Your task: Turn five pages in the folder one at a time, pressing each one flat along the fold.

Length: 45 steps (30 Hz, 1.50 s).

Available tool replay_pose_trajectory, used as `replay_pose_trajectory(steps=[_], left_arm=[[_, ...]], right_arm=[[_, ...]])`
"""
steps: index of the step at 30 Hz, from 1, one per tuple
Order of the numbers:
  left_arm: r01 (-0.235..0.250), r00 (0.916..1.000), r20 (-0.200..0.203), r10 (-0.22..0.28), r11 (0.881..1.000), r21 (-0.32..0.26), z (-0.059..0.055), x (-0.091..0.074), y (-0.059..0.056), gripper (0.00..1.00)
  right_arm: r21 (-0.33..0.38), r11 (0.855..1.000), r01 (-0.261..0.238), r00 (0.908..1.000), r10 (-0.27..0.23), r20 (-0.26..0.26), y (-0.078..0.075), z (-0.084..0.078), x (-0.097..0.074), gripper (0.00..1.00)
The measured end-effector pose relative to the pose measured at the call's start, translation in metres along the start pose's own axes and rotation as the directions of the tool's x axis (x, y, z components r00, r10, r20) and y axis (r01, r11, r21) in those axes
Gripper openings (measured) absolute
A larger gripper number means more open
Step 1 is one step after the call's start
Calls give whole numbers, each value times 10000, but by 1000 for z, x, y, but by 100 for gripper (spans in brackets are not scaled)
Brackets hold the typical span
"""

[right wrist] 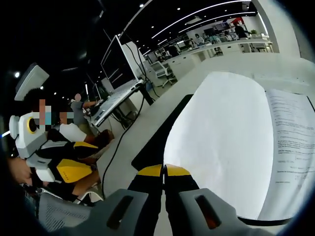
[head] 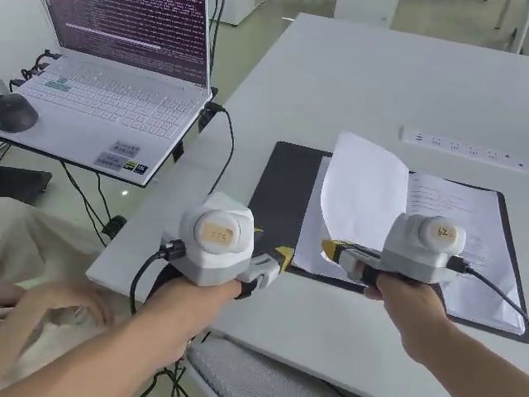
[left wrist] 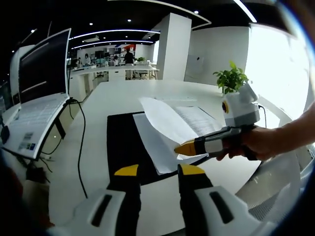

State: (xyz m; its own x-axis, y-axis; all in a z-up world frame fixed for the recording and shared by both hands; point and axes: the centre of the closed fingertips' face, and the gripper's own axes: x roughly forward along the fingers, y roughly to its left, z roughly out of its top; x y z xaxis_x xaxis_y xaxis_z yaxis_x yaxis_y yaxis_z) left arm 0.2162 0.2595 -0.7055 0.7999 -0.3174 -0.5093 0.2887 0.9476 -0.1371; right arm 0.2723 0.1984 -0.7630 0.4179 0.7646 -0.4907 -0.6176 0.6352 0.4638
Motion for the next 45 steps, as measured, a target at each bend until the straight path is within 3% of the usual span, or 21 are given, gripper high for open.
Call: replay_pose_trajectory(steps=[7, 12, 18, 23, 29, 34, 40, 45], left_arm=[[-180, 9996, -209, 177, 9997, -158, -12, -3, 11, 28], [-180, 9989, -442, 170, 9996, -224, -23, -2, 13, 28], [-181, 9980, -614, 165, 9995, -256, -28, 6, 12, 28], [-142, 9971, -751, 126, 9997, -209, -32, 11, 9, 28], [-86, 9949, -1001, 76, 9999, -97, -37, 24, 8, 27], [103, 9926, -1214, -82, 9998, 167, -40, 40, 0, 26], [450, 9911, -1279, -368, 9971, 614, -37, 69, -13, 26], [592, 9905, -1298, -460, 9932, 999, -38, 98, -22, 25]], right_arm=[[191, 9998, 48, 9982, -37, -591, 0, -19, 22, 0], [251, 9995, 199, 9950, -174, -980, -5, -31, 32, 0], [746, 9969, 236, 9945, -157, -1038, -7, -38, 33, 0], [1034, 9943, -247, 9960, 334, -833, -1, -37, 32, 7], [1251, 9907, -533, 9973, 591, -431, 0, -29, 19, 5], [1498, 9870, -578, 9983, 571, 91, -16, -12, 2, 5], [1789, 9833, -325, 9969, 190, 769, -51, 10, -21, 7], [2224, 9749, -67, 9950, -157, 988, -75, 15, -36, 6]])
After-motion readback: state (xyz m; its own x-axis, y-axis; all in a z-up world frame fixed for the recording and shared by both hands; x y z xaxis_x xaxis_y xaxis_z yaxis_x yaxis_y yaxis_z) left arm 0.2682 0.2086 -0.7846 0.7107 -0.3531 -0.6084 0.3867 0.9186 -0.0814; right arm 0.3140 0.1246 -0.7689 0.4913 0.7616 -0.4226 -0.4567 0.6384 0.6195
